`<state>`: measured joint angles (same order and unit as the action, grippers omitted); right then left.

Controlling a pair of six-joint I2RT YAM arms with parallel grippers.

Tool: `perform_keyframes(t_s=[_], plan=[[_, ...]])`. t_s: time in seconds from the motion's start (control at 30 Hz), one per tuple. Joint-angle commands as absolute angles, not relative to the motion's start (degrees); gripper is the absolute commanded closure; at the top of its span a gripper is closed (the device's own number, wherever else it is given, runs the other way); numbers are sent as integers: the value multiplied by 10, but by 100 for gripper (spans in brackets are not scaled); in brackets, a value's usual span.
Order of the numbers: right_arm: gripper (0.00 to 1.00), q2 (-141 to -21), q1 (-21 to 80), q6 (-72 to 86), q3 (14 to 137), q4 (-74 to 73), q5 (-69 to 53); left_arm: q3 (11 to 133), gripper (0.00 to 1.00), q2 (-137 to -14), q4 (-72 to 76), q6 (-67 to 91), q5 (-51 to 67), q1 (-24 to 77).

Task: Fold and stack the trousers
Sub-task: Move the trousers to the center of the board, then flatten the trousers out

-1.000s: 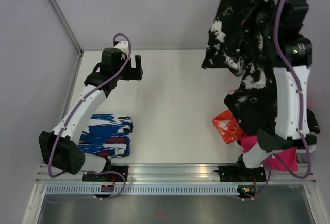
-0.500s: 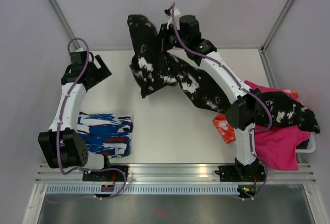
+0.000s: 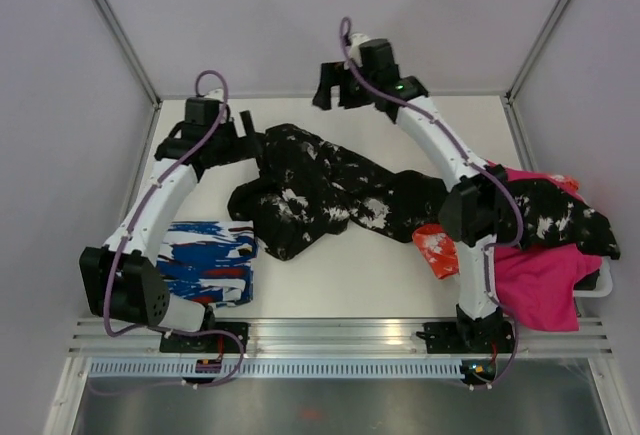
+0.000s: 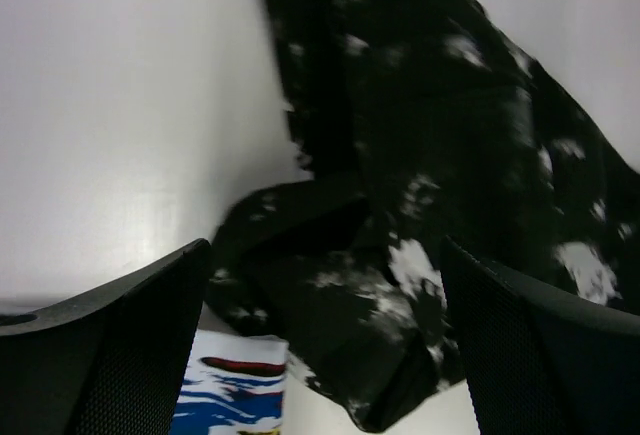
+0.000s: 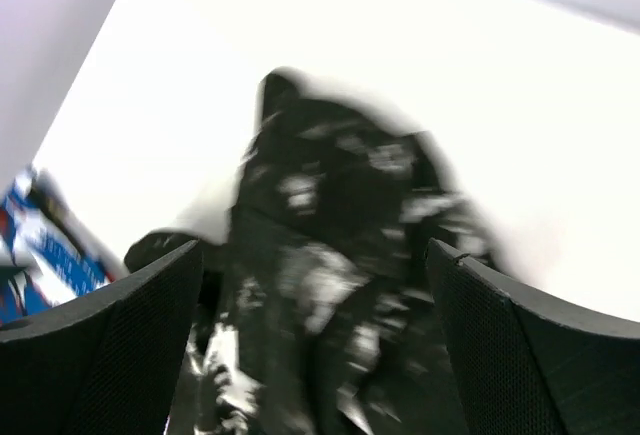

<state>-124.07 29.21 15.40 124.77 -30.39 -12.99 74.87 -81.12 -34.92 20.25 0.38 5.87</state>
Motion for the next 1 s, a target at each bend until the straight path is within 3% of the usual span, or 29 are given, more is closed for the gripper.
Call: perform_keyframes(t_s=[0.0, 0.07, 0.1, 0.2, 0.33, 0.6, 0.97], plan=[[2, -1125, 191, 196, 1275, -356, -86, 750, 0, -837, -309, 184, 34, 119], [2, -1064, 148, 180, 1235, -413, -25, 741, 0, -850, -276, 199, 50, 147], [2, -1038, 139, 168, 1169, -428, 92, 744, 0, -872, -272, 201, 45, 157], [2, -950, 106, 145, 1040, -483, 249, 776, 0, -936, -279, 214, 19, 185], [2, -840, 37, 209, 954, -554, 304, 815, 0, -1011, -301, 245, -19, 186], [5, -713, -93, 274, 766, -561, 254, 795, 4, -1052, -200, 226, 97, 186], [24, -664, -93, 316, 602, -517, 232, 793, 17, -1097, -178, 235, 123, 186]])
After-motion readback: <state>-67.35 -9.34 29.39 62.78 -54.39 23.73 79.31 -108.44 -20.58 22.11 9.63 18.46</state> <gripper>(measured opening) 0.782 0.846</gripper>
